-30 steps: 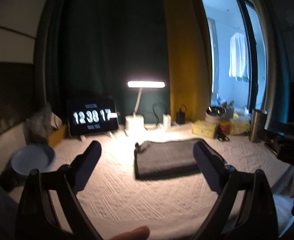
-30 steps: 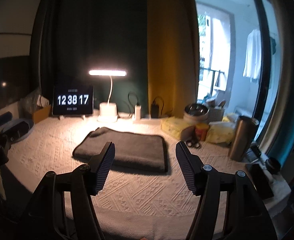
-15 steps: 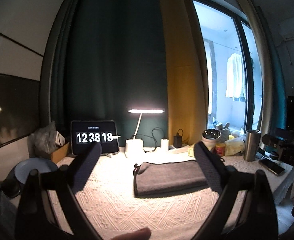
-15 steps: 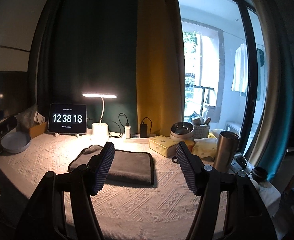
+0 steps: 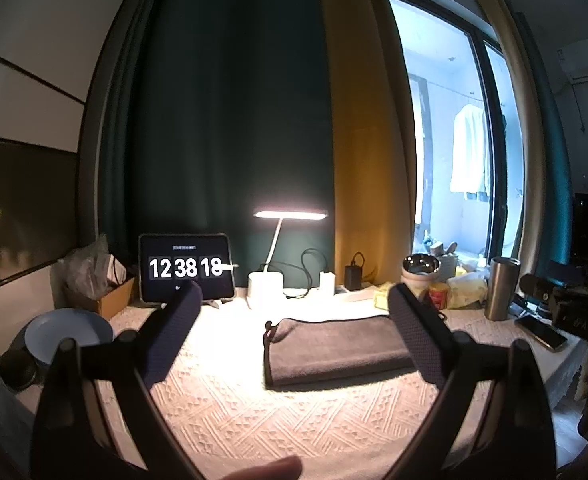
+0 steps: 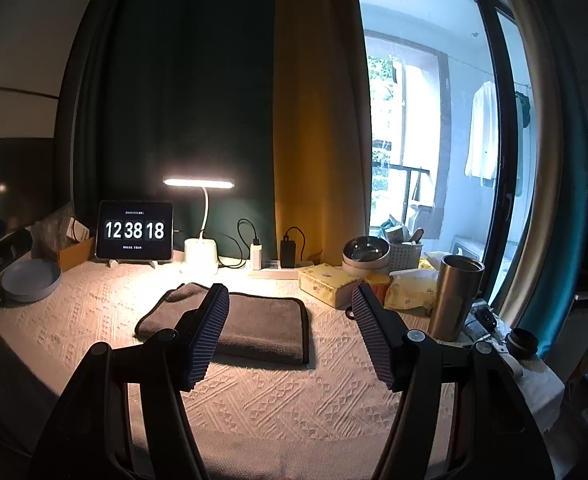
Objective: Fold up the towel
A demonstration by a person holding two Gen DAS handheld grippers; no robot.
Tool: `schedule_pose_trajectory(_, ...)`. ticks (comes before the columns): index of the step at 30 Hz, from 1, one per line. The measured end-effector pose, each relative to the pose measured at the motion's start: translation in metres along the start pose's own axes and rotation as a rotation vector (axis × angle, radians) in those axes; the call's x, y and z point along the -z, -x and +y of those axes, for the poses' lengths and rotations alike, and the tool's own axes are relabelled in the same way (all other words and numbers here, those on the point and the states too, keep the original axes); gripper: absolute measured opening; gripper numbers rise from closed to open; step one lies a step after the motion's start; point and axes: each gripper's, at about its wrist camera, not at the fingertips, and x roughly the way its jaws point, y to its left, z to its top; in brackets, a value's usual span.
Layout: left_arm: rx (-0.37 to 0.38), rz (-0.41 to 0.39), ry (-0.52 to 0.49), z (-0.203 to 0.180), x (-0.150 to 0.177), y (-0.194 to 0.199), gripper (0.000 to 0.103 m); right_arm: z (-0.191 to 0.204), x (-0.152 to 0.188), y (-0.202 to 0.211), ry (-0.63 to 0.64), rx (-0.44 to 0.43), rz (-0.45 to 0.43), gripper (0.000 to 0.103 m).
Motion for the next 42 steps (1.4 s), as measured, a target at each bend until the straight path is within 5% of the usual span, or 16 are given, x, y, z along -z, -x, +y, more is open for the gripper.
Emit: schedule_pose_trajectory(42, 0.005, 0.013, 0.004, -0.0027, 0.0029, -0.0005, 0.096, 0.0059, 0.0034, -0.0061, -0.005, -0.018, 0.008, 0.068)
